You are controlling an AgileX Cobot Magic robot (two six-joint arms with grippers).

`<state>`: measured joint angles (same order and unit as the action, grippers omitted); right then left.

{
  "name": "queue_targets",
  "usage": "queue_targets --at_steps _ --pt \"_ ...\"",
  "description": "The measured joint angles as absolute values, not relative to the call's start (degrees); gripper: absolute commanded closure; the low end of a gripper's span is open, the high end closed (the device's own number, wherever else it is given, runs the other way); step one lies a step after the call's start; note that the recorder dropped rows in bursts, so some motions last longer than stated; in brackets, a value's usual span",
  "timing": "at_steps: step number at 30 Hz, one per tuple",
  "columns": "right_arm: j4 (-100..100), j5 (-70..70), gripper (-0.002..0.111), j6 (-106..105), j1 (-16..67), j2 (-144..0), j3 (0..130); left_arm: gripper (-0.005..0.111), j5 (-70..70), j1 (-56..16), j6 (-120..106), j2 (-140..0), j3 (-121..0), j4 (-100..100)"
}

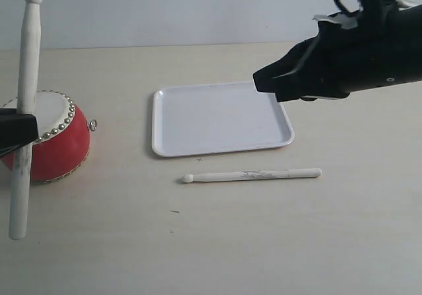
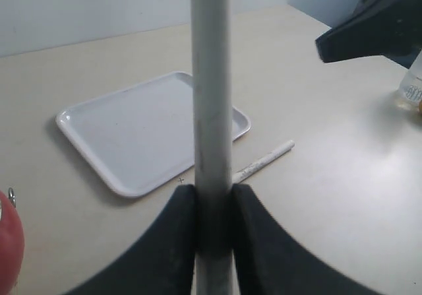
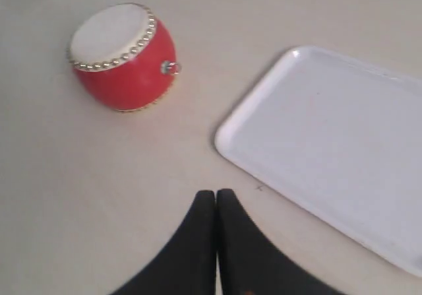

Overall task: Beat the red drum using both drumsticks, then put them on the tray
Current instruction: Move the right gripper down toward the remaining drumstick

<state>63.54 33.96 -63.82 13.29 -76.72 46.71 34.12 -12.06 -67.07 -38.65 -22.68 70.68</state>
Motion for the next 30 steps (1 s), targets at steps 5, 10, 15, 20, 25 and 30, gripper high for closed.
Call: queue_targets --at_steps 5,10,15,20,25,30 --pt "59.76 34.61 0.108 -72.66 13.29 -83.02 47.94 0.107 34.12 -12.06 -67.07 -38.65 -22.68 70.68" --pt "53.39 36.69 0.108 -81.57 13.29 -88.09 47.99 0.107 34.00 -12.06 -67.07 -38.65 -22.68 71.17" --pt "52.22 33.53 0.105 -83.80 13.29 -92.69 47.99 0.107 34.00 -12.06 -67.07 -38.65 -22.68 71.54" --pt "52.11 32.88 0.081 -88.72 13.29 -95.25 48.08 0.107 34.00 -12.06 -67.07 -38.65 -22.68 71.55" --pt "52.15 32.56 0.058 -91.60 15.32 -95.51 49.68 0.107 34.28 -12.06 -67.07 -38.65 -22.68 71.77" --pt "41.61 31.64 0.058 -91.49 18.90 -95.51 52.39 0.107 36.00 -12.06 -67.07 -38.65 -22.68 71.77"
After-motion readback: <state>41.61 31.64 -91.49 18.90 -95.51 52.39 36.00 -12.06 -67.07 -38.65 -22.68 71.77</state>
